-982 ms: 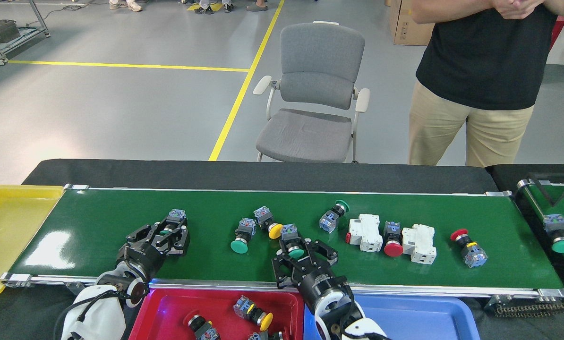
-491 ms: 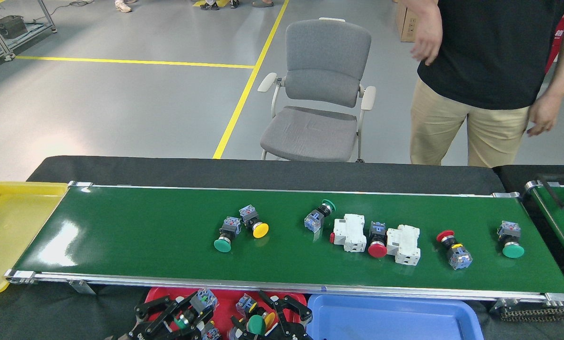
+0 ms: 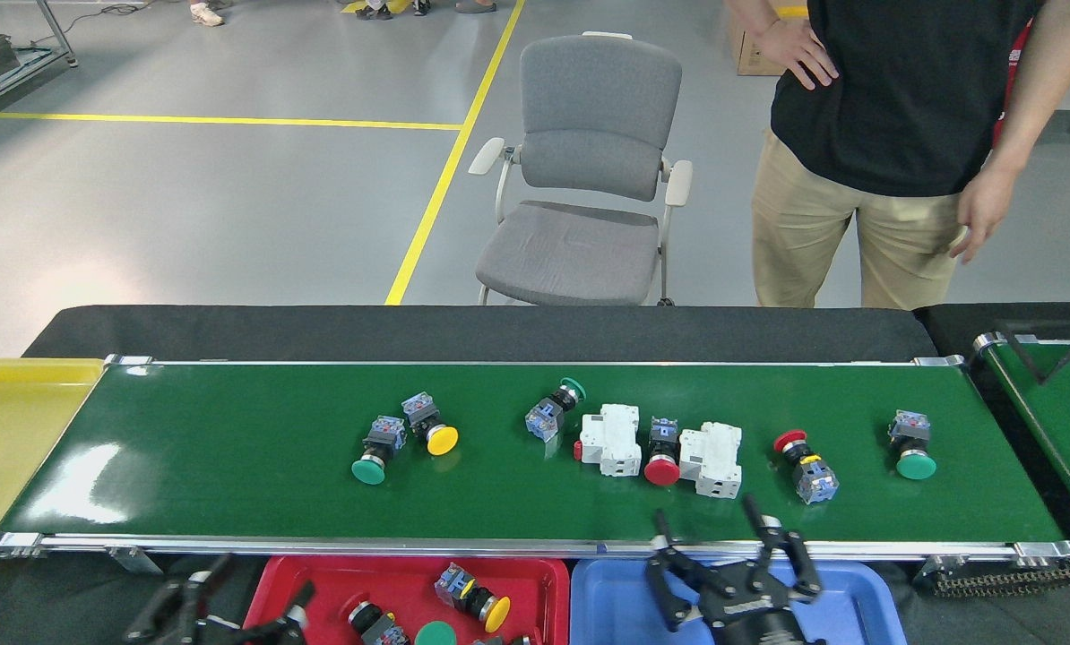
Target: Pick switch part from conveyor to tray
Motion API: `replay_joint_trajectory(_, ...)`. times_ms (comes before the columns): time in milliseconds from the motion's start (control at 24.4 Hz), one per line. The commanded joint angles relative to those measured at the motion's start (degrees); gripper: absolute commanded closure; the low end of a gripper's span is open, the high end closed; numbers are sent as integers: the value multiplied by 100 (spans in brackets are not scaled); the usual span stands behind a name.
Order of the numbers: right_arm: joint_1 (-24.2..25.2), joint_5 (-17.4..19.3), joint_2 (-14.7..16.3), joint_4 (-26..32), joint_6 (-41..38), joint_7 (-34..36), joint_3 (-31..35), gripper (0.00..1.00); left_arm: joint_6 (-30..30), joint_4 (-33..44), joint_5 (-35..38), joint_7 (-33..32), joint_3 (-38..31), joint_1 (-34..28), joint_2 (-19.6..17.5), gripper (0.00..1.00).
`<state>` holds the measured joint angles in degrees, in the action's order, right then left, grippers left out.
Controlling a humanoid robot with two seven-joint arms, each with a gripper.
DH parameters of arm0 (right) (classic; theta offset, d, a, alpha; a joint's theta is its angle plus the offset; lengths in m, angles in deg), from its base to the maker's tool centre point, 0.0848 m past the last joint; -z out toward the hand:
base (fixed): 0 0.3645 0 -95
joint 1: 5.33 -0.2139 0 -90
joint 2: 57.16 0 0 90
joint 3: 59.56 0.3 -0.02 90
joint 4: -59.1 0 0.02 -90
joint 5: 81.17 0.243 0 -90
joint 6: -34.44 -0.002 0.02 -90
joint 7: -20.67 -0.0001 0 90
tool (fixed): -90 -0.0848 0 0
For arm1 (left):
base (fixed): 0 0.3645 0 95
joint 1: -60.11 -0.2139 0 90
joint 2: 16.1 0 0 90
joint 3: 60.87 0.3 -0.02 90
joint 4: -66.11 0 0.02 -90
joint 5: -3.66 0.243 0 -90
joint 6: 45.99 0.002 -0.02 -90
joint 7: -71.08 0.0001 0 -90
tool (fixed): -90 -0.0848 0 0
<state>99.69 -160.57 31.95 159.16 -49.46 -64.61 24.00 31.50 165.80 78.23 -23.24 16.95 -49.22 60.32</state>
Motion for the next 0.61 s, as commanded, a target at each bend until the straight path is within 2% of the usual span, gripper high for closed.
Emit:
replay_joint_trajectory(0,167,241,45,57,49,170,336,0,381,50,-31,62,-188,-44,-22,0)
replay_joint_trajectory(82,291,329,45,39,41,178,530,0,381,50,-40,62,-179,-44,-40,0)
replay_joint_trajectory(246,185,329,54,-92,67,126,565,0,152,59,-40,62,-100,-27,-57,0)
replay_joint_trajectory(327,-70,294,124,-128,49,82,494,0,-463,50,-40,54,-4,114,-48,0)
replay_joint_trajectory(409,-394,277,142,-268,49,-94,161,0,-981,-3,-13,54,31,526,-75,0)
replay_joint_trajectory(573,-1238,215,133,-804,111,-428,-428,1,-1210,-732,22,10,559,1379,-215,0)
